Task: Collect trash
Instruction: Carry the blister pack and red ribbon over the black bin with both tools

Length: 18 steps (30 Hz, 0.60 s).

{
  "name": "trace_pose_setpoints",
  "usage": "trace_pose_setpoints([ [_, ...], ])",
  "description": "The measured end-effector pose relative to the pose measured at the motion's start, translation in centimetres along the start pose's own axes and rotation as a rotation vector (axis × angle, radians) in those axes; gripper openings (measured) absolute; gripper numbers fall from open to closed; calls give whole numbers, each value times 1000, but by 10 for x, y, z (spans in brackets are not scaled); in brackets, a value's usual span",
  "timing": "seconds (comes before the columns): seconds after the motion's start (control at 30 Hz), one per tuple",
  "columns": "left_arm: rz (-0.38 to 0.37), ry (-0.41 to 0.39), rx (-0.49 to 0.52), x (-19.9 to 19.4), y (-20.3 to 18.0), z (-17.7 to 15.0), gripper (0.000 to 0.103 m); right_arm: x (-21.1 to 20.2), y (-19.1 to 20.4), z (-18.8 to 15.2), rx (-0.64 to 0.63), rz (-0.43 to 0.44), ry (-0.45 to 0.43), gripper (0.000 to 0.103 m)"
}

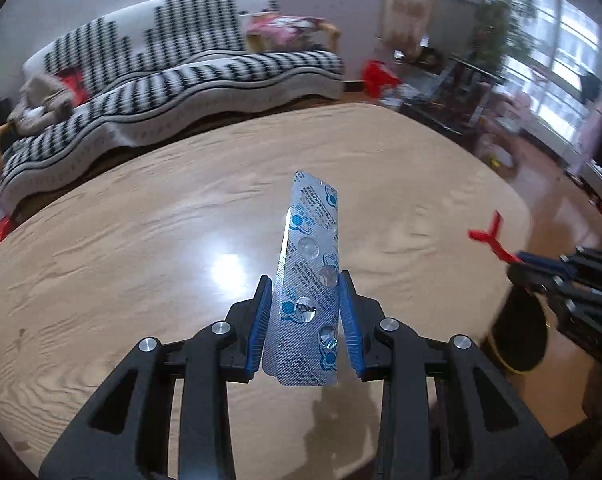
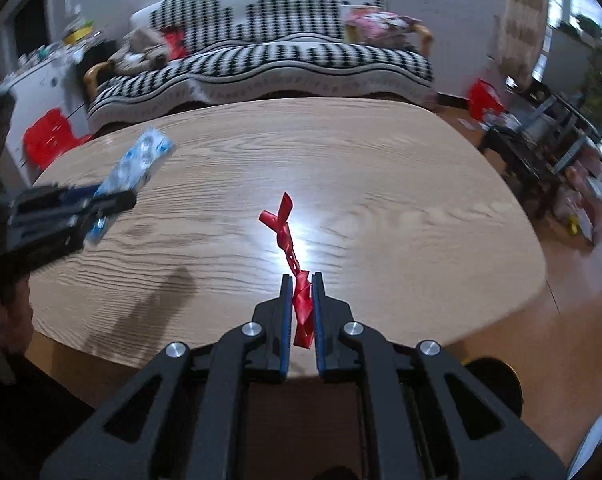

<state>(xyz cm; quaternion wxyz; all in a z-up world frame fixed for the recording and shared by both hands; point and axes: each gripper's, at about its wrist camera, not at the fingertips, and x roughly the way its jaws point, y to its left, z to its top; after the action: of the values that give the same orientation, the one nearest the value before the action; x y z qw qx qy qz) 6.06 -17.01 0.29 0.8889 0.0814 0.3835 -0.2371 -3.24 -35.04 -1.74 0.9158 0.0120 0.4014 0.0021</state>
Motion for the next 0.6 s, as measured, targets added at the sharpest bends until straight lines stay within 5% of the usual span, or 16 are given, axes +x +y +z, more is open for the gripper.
trace_pose_setpoints([
  [0.6, -279, 46, 179, 43, -173, -6, 33, -59, -194, -80, 393, -233, 17, 10],
])
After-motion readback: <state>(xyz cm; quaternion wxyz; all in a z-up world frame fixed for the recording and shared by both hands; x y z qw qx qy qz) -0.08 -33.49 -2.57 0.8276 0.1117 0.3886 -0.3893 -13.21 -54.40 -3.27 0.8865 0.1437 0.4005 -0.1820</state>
